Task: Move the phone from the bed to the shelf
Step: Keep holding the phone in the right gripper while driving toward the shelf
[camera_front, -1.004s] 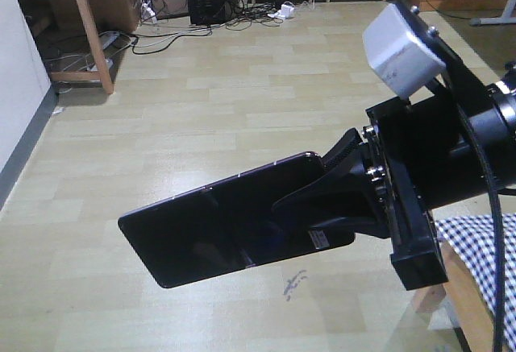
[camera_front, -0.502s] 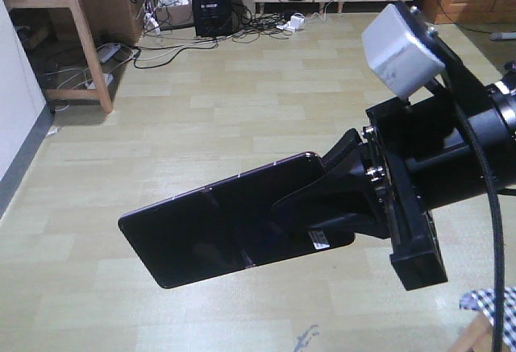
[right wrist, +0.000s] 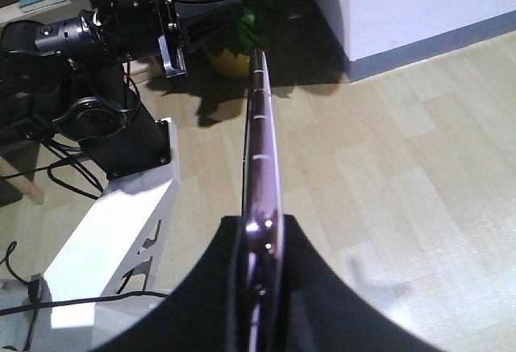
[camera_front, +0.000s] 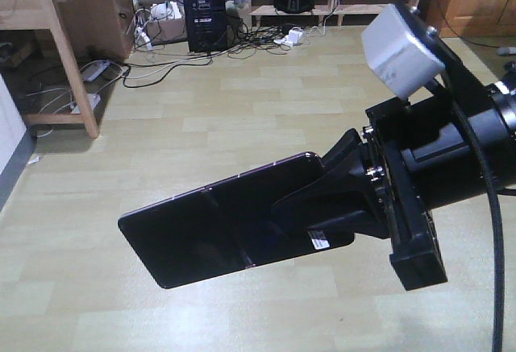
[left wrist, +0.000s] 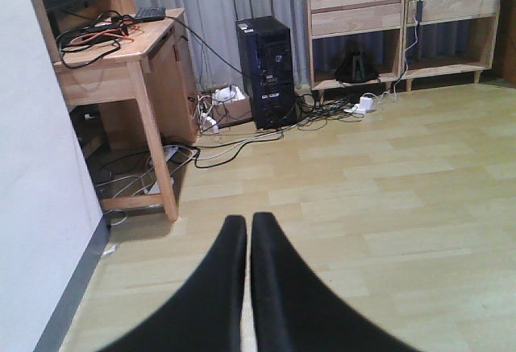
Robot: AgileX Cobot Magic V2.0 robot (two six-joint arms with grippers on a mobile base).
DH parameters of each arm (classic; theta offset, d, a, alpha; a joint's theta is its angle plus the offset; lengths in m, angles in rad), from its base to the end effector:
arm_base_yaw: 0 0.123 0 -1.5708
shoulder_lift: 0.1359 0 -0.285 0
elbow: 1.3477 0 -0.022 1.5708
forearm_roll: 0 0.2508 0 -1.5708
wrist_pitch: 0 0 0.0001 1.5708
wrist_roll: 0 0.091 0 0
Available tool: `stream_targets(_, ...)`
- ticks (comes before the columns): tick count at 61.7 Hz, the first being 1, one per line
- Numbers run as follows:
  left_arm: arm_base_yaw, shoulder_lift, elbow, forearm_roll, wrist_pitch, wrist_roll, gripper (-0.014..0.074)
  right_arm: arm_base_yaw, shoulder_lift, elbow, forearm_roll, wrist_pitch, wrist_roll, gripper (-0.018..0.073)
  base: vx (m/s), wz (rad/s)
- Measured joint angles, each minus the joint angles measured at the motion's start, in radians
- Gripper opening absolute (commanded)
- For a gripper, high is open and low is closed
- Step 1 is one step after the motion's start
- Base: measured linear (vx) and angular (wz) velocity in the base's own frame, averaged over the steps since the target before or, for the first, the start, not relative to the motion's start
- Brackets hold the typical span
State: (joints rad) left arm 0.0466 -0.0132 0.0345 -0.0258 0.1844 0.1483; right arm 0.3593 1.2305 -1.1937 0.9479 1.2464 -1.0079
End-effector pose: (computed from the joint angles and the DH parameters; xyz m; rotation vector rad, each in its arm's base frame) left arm 0.0563 0.0022 0.1855 0.0681 1.6894 0.1231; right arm 0.1841 0.1440 0.3879 -1.3365 1.9025 0.9968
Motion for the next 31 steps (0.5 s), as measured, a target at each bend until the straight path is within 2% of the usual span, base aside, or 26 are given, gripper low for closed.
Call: stream_targets(31, 0.000, 0.000, 0.000, 0.000, 0.000, 0.000, 0.0001, 0.000, 0.000, 0.000, 0.000, 0.000, 0.000, -0.0002, 0.36, -0.09)
